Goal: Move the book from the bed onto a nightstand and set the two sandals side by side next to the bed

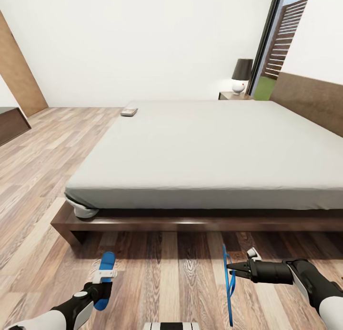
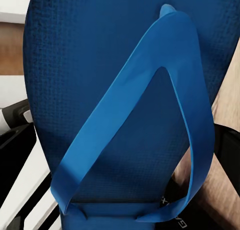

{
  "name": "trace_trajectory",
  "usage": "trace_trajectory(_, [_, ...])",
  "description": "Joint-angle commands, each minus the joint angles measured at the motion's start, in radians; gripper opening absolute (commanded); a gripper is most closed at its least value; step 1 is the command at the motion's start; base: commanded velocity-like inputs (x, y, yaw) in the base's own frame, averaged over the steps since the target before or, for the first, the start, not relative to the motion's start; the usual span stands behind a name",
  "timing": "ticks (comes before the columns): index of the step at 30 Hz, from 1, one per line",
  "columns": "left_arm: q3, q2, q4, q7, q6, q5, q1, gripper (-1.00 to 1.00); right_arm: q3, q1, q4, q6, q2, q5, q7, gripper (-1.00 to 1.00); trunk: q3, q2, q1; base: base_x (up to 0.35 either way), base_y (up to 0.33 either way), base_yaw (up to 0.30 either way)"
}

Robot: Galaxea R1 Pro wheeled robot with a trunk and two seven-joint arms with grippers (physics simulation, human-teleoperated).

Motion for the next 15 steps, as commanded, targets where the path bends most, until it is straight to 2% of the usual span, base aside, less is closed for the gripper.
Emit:
trace_trajectory(1, [-0.008, 0.0, 0.001, -0.002, -0.003, 0.009, -0.001, -1.0, 0.0, 0.0, 0.0, 0.01, 0.0, -0.002, 0.002, -1.0, -0.001, 0.0, 0.0, 0.0, 0.0, 0.0])
trace_trajectory(7, [-0.008, 0.0, 0.001, 0.0, -0.004, 0.009, -0.001, -1.0, 0.0, -0.001, 0.0, 0.01, 0.002, -0.001, 0.0, -1.0, -0.001, 0.0, 0.0, 0.001, 0.017, 0.0])
trace_trajectory(15, [-0.008, 0.0, 0.001, 0.0, -0.004, 0.009, 0.0, -1.0, 0.001, -0.001, 0.0, 0.009, 0.002, 0.0, -0.001, -1.0, -0.001, 0.0, 0.0, 0.026, 0.107, 0.0])
